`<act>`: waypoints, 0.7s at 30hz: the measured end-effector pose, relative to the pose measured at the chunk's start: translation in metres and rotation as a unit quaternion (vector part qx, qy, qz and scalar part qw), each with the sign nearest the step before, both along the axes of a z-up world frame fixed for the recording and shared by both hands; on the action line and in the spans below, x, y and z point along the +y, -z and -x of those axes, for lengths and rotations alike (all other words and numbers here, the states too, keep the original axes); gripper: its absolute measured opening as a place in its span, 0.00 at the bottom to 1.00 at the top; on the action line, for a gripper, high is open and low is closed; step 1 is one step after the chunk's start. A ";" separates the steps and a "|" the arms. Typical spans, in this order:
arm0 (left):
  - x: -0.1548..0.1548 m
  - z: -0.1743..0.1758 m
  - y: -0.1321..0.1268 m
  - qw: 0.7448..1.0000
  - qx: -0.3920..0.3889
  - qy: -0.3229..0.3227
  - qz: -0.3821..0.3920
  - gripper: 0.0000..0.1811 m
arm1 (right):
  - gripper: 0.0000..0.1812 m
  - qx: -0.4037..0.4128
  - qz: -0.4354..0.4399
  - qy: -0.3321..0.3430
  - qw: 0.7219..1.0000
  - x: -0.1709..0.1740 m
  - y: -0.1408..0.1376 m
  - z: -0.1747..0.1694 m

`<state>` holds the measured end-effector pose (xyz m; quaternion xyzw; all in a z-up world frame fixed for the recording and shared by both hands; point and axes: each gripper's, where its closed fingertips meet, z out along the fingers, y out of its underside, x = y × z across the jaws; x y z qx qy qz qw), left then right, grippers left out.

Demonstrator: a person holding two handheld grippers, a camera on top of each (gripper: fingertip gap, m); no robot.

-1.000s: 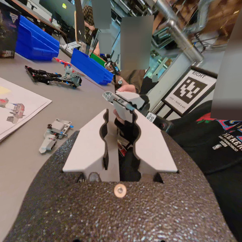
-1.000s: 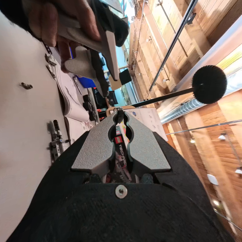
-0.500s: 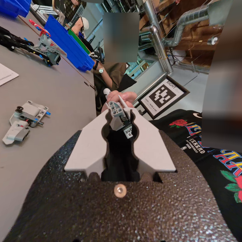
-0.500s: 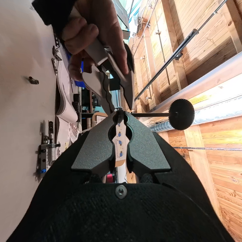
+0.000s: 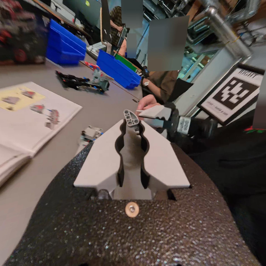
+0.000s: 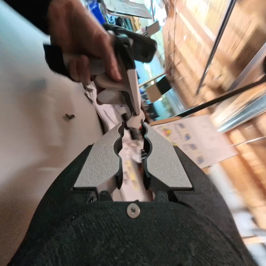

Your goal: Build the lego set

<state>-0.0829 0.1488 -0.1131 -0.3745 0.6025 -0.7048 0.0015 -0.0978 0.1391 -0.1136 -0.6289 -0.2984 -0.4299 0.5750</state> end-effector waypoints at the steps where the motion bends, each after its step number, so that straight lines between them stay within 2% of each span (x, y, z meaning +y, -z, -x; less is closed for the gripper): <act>1: 0.006 -0.003 0.000 1.000 -0.019 -0.011 -0.012 0.08 | 0.16 0.096 0.014 -0.014 0.995 0.001 0.007 -0.004; 3: 0.017 -0.009 -0.005 0.997 -0.063 -0.028 -0.025 0.08 | 0.28 0.310 0.051 -0.046 0.948 0.003 0.021 -0.008; 5: 0.025 -0.011 -0.015 0.993 -0.113 -0.039 -0.024 0.08 | 0.32 0.457 0.039 -0.051 0.887 0.006 0.021 -0.014; 7: 0.024 -0.008 -0.015 0.988 -0.150 -0.020 -0.043 0.08 | 0.30 0.529 0.008 -0.061 0.847 0.010 0.016 -0.017; 9: 0.027 -0.010 -0.010 0.981 -0.178 -0.029 -0.071 0.08 | 0.24 0.559 -0.028 -0.055 0.827 0.015 0.013 -0.023; 11: 0.028 -0.011 -0.010 0.978 -0.194 -0.038 -0.067 0.08 | 0.21 0.539 -0.066 -0.050 0.838 0.019 0.005 -0.029; 13: 0.028 -0.011 -0.011 0.978 -0.202 -0.041 -0.037 0.08 | 0.18 0.481 -0.086 -0.056 0.871 0.024 -0.001 -0.029; 17: 0.037 -0.011 -0.018 0.978 -0.203 -0.051 0.013 0.08 | 0.19 0.336 -0.062 -0.044 0.939 0.035 0.007 -0.028; 21: 0.044 -0.011 -0.021 0.977 -0.202 -0.063 0.036 0.08 | 0.12 0.258 -0.060 -0.046 0.963 0.047 0.009 -0.020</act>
